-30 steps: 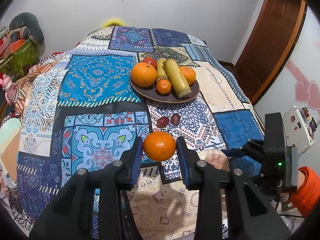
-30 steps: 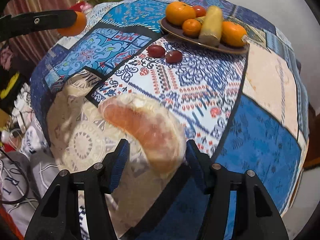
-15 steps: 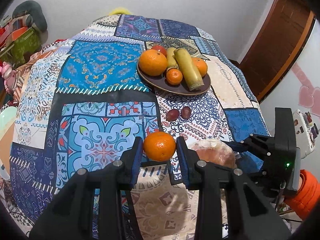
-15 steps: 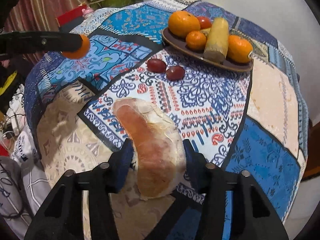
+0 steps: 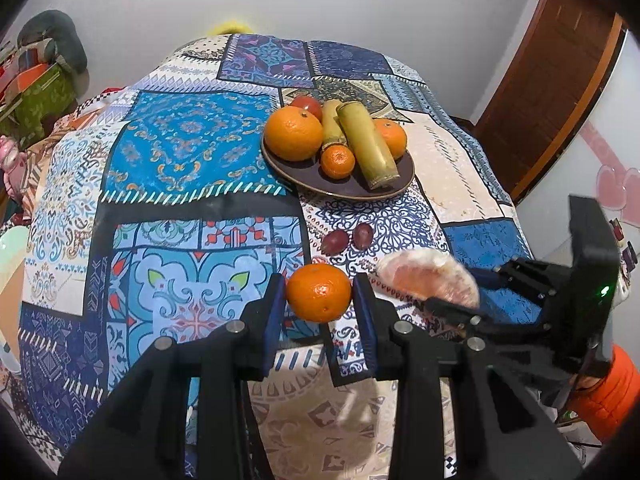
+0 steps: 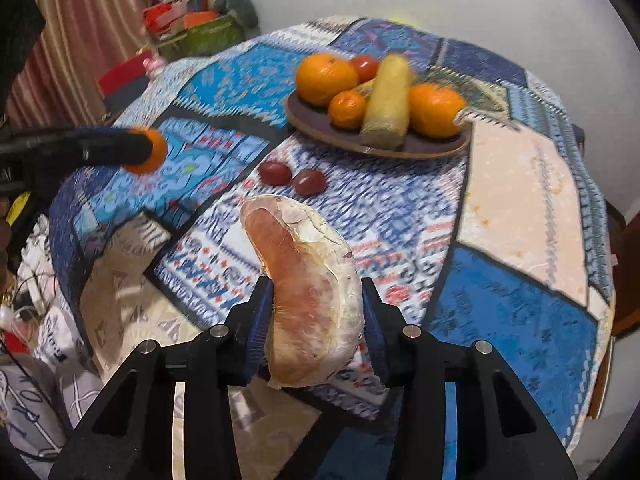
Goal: Organize fruits
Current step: 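Grasp the peeled pomelo segment with the right tool and lift it, then place the tangerine on the plate with the left tool while the right tool places the pomelo segment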
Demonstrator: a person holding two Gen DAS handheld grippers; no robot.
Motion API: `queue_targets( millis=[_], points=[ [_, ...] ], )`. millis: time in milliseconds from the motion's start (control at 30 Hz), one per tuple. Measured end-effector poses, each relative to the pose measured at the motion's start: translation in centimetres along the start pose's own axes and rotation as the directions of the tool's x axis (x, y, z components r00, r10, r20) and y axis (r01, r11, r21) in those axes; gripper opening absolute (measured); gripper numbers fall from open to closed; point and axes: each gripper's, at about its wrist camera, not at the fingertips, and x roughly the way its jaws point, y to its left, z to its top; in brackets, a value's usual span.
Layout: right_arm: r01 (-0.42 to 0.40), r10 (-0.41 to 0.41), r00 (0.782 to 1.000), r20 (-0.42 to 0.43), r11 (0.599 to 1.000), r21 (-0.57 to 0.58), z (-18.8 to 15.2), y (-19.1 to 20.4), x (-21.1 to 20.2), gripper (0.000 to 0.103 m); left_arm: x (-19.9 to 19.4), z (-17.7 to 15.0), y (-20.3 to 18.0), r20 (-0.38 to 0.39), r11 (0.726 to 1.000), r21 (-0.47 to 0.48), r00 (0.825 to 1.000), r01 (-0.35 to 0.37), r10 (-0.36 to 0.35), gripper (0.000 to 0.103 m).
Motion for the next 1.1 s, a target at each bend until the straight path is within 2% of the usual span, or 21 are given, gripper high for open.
queue_targets(
  millis=[333, 633, 867, 1100],
  points=[
    [0.016, -0.028, 0.991, 0.131, 0.996, 0.093, 4.0, -3.6, -2.3, 0.039, 1.9, 2.6, -0.1, 0.006, 1.0, 0.009, 1.0, 0.011, -0.011, 0.034],
    [0.015, -0.047, 0.976, 0.212, 0.989, 0.15, 8.4, -6.1, -1.9, 0.039, 4.3, 6.2, 0.5, 0.023, 1.0, 0.016, 1.0, 0.013, -0.013, 0.034],
    [0.029, -0.07, 0.969, 0.237, 0.985, 0.171, 11.5, -8.0, -0.5, 0.039, 7.2, 8.3, 1.2, 0.019, 1.0, 0.015, 1.0, 0.007, -0.007, 0.034],
    [0.047, -0.087, 0.973, 0.212, 0.981, 0.19, 13.8, -9.6, 1.9, 0.039, 11.0, 9.5, 2.0, -0.02, 1.0, 0.015, 1.0, 0.004, -0.003, 0.034]
  ],
)
